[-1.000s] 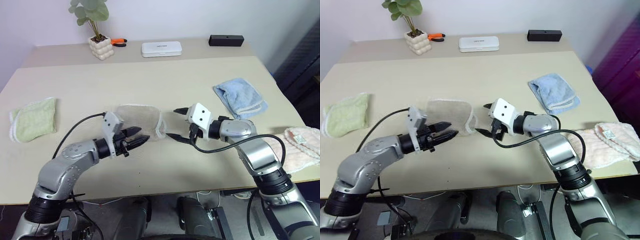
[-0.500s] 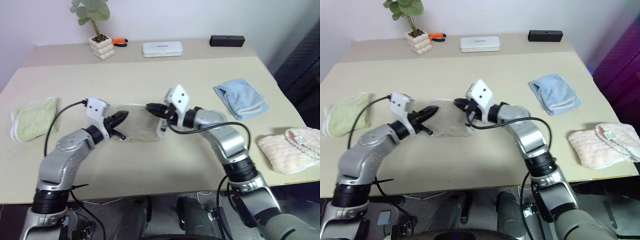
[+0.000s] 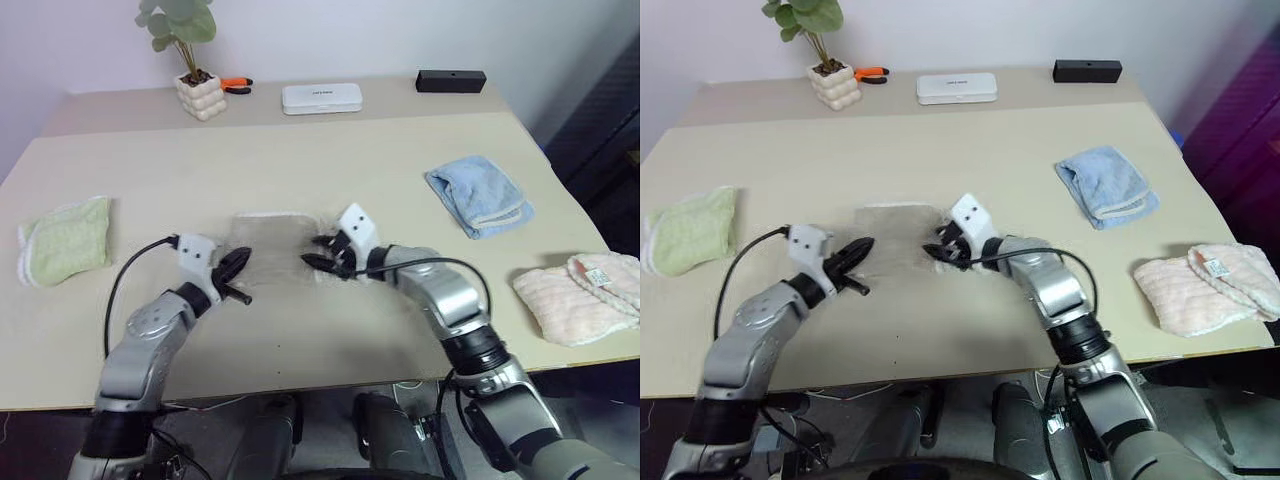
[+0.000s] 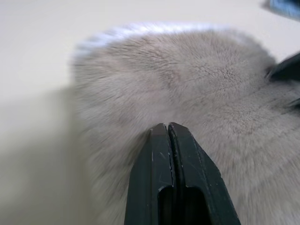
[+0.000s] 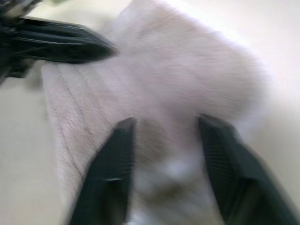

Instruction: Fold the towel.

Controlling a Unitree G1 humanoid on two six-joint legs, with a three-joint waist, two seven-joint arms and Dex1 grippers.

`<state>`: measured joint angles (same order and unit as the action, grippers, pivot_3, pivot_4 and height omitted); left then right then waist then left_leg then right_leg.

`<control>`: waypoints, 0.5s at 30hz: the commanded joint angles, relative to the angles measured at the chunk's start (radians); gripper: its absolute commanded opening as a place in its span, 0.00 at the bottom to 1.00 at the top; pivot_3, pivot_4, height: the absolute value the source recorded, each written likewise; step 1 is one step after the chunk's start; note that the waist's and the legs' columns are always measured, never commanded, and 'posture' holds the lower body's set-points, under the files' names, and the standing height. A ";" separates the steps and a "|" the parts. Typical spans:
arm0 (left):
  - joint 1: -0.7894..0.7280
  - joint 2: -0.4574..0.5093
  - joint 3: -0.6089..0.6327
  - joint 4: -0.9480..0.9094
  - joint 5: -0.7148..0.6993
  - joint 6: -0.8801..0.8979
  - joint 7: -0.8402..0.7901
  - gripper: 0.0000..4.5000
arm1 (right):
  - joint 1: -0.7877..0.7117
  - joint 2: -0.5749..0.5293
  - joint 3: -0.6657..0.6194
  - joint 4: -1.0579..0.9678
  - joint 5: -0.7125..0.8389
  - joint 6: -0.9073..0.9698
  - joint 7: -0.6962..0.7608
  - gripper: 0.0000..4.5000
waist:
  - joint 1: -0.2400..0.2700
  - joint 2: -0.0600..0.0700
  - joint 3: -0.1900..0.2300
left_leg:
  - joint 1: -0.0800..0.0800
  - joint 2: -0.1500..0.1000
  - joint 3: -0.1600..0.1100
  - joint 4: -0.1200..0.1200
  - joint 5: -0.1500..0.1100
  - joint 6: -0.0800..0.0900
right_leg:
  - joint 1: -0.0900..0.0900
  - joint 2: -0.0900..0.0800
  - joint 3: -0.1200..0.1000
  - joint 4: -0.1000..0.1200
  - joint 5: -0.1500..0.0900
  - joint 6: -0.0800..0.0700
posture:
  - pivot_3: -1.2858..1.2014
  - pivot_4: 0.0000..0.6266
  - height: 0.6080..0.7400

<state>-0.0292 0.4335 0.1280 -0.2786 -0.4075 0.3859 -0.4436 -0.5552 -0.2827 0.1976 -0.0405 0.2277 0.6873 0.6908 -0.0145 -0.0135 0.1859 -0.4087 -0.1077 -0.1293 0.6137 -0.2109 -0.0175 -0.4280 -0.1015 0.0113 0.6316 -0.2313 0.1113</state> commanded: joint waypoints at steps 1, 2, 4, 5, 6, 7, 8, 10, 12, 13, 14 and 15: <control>0.082 0.042 0.072 -0.117 -0.036 -0.035 -0.058 0.00 | -0.004 -0.013 -0.085 -0.098 0.086 0.135 -0.019 0.86 | 0.001 0.000 0.000 | 0.000 0.000 0.000 0.000 0.000 0.000 | 0.000 0.000 0.000 0.000 0.000 0.000 | 0.52 0.24 0.94; 0.114 0.061 0.081 -0.141 -0.040 -0.036 -0.081 0.00 | -0.002 -0.006 -0.105 -0.106 0.109 0.184 -0.032 0.98 | 0.001 0.000 0.000 | 0.000 0.000 0.000 0.000 0.000 0.000 | 0.000 0.000 0.000 0.000 0.000 0.000 | 0.52 0.24 0.94; 0.161 0.088 0.092 -0.178 -0.048 -0.034 -0.116 0.00 | -0.004 0.023 -0.141 -0.097 0.141 0.261 -0.072 0.98 | 0.000 0.000 0.000 | 0.000 0.000 0.000 0.000 0.000 0.000 | 0.000 0.000 0.000 0.000 0.000 0.000 | 0.52 0.24 0.94; 0.173 0.095 0.095 -0.189 -0.052 -0.033 -0.125 0.00 | -0.006 0.033 -0.152 -0.091 0.149 0.284 -0.088 0.98 | 0.001 0.000 0.000 | 0.000 0.000 0.000 0.000 0.000 0.000 | 0.000 0.000 0.000 0.000 0.000 -0.001 | 0.52 0.24 0.94; 0.181 0.102 0.097 -0.197 -0.057 -0.031 -0.133 0.00 | -0.010 0.042 -0.157 -0.081 0.153 0.299 -0.101 0.98 | 0.001 0.000 0.000 | 0.000 0.001 0.000 0.000 0.000 0.000 | 0.000 -0.001 0.001 0.000 -0.001 -0.002 | 0.52 0.24 0.94; 0.190 0.112 0.100 -0.207 -0.063 -0.027 -0.145 0.00 | -0.017 0.065 -0.169 -0.056 0.162 0.317 -0.119 0.98 | 0.002 0.000 0.000 | 0.000 0.001 0.000 0.000 0.000 0.000 | 0.000 -0.001 0.001 0.000 -0.001 -0.003 | 0.52 0.24 0.94; 0.195 0.118 0.103 -0.215 -0.070 -0.022 -0.154 0.00 | -0.023 0.088 -0.179 -0.033 0.174 0.335 -0.135 0.98 | 0.002 0.000 0.000 | 0.000 0.000 0.000 0.000 0.000 0.000 | 0.000 -0.001 0.001 -0.001 -0.002 -0.003 | 0.52 0.24 0.94; 0.200 0.125 0.106 -0.229 -0.078 -0.012 -0.159 0.00 | -0.037 0.132 -0.182 0.016 0.185 0.351 -0.156 0.98 | 0.001 0.000 0.000 | 0.000 0.000 0.000 0.000 0.000 0.000 | 0.001 0.000 0.001 -0.001 -0.002 -0.003 | 0.52 0.24 0.94; 0.201 0.126 0.104 -0.235 -0.079 -0.008 -0.155 0.00 | -0.051 0.166 -0.175 0.054 0.189 0.354 -0.167 0.98 | 0.001 0.001 0.000 | 0.000 0.000 0.001 0.000 0.000 0.000 | 0.000 0.000 0.000 -0.001 -0.002 -0.003 | 0.52 0.24 0.94; 0.200 0.124 0.101 -0.238 -0.077 -0.005 -0.152 0.00 | -0.061 0.186 -0.174 0.078 0.192 0.356 -0.175 0.98 | 0.000 0.001 0.000 | 0.000 0.000 0.001 0.000 0.000 0.000 | 0.000 0.000 0.000 -0.001 -0.001 -0.002 | 0.52 0.24 0.94; 0.199 0.121 0.098 -0.241 -0.074 -0.003 -0.150 0.00 | -0.070 0.203 -0.171 0.099 0.194 0.356 -0.179 0.98 | -0.002 0.001 0.000 | 0.000 0.000 0.001 0.000 0.000 0.000 | 0.000 0.000 0.000 -0.001 -0.001 -0.001 | 0.52 0.24 0.94; 0.198 0.119 0.094 -0.245 -0.071 -0.001 -0.147 0.00 | -0.078 0.218 -0.165 0.120 0.191 0.350 -0.183 0.92 | -0.004 0.001 0.000 | 0.000 0.000 0.001 0.000 0.000 0.000 | 0.000 0.000 0.000 -0.001 0.000 -0.001 | 0.52 0.24 0.94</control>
<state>0.1687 0.5504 0.2132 -0.4838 -0.4710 0.3865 -0.5960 -0.6083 -0.0876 0.0272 0.0632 0.3990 1.0419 0.5144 -0.0182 -0.0130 0.1860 -0.4083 -0.1070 -0.1286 0.6135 -0.2110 -0.0174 -0.4279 -0.1007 0.0118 0.6309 -0.2315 0.1104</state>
